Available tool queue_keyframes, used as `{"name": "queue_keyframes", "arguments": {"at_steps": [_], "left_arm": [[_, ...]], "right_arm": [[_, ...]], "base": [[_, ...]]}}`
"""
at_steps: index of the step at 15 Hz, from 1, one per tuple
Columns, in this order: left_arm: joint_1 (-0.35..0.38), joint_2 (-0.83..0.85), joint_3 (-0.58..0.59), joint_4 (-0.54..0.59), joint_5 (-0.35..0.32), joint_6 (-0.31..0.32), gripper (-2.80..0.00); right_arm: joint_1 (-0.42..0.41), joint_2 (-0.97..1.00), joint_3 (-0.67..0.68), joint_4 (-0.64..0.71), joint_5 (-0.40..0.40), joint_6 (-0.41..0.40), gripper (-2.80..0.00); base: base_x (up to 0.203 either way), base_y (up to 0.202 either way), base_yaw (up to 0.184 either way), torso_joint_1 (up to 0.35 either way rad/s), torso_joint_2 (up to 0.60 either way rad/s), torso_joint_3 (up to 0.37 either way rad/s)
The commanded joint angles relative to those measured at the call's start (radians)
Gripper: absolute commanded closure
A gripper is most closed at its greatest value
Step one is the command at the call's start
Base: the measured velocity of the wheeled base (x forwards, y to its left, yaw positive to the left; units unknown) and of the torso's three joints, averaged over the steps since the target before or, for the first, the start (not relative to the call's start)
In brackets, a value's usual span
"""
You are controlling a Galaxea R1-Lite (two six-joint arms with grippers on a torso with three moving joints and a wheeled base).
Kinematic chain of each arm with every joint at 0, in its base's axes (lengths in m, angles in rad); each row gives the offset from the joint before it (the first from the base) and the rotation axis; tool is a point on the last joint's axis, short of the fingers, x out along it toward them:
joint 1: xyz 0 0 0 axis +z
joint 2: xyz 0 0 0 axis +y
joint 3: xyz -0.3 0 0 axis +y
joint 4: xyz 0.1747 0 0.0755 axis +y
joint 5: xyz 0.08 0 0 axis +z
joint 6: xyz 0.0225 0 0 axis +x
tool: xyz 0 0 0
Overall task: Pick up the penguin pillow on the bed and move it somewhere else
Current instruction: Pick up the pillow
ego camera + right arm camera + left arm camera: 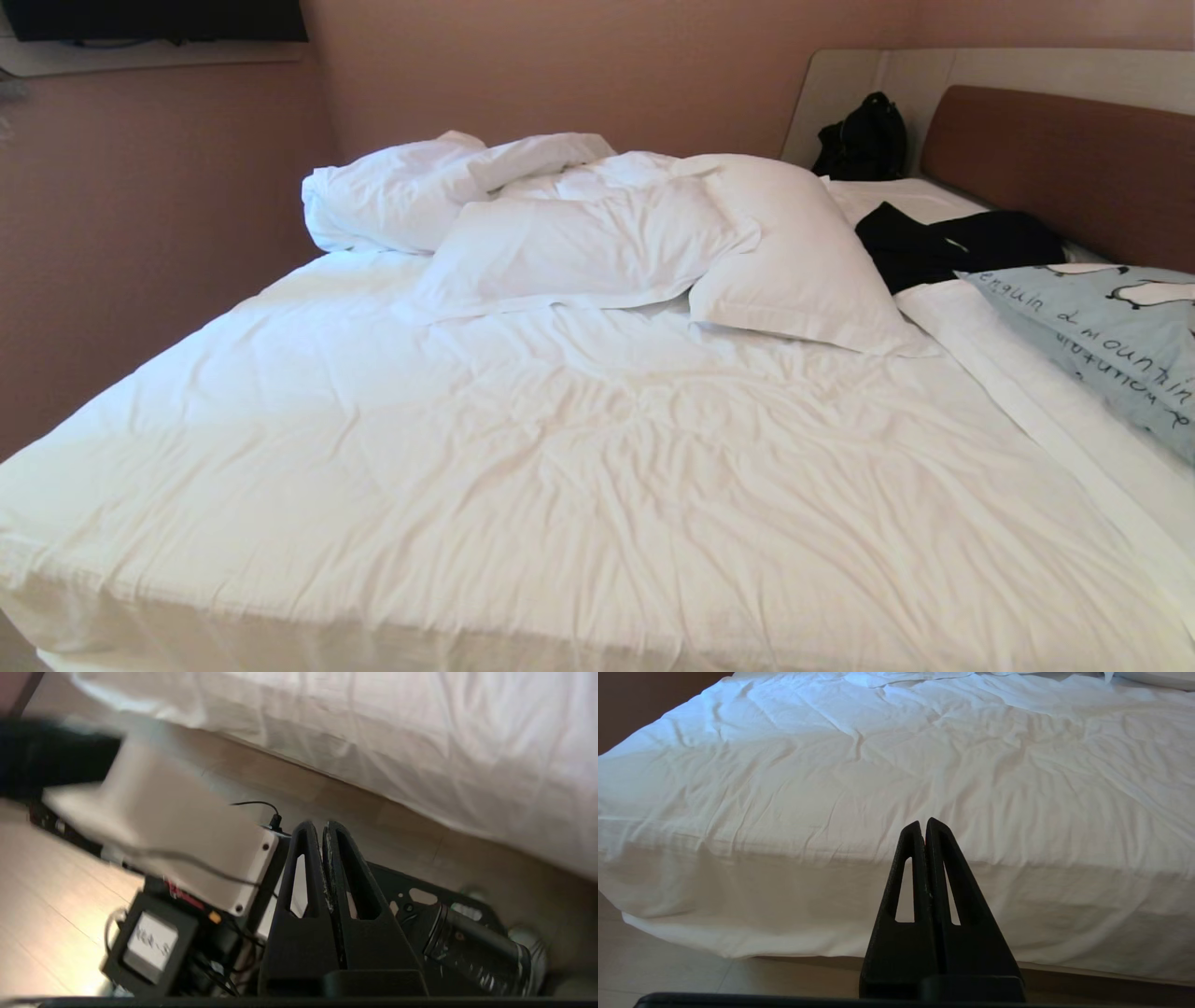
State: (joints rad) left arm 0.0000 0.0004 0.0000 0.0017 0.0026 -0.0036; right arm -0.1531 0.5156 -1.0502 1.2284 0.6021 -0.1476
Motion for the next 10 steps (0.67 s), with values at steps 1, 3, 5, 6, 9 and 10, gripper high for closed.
{"name": "queue_keyframes", "arguments": {"at_steps": [1, 3, 5, 6, 9, 10], "left_arm": [[0.0, 0.0, 0.002, 0.0, 0.0, -0.001, 0.0], [0.0, 0.0, 0.002, 0.0, 0.0, 0.001, 0.0], [0.0, 0.0, 0.002, 0.0, 0.0, -0.001, 0.0], [0.0, 0.0, 0.002, 0.0, 0.0, 0.0, 0.0], [0.0, 0.0, 0.002, 0.0, 0.0, -0.001, 0.0], [0.0, 0.0, 0.002, 0.0, 0.0, -0.001, 0.0]], "right_arm": [[0.077, -0.098, -0.031, 0.024, -0.008, 0.022, 0.0], [0.098, -0.164, -0.021, -0.032, -0.072, 0.072, 0.0], [0.1, -0.23, 0.061, -0.205, -0.188, 0.113, 0.0], [0.101, -0.256, 0.112, -0.315, -0.245, 0.142, 0.0], [0.104, -0.285, 0.202, -0.544, -0.412, 0.269, 0.0], [0.104, -0.286, 0.213, -0.614, -0.446, 0.293, 0.0]], "base": [[0.0, 0.0, 0.0, 0.0, 0.0, 0.0], [0.0, 0.0, 0.0, 0.0, 0.0, 0.0], [0.0, 0.0, 0.0, 0.0, 0.0, 0.0], [0.0, 0.0, 0.0, 0.0, 0.0, 0.0], [0.0, 0.0, 0.0, 0.0, 0.0, 0.0], [0.0, 0.0, 0.0, 0.0, 0.0, 0.0]]}}
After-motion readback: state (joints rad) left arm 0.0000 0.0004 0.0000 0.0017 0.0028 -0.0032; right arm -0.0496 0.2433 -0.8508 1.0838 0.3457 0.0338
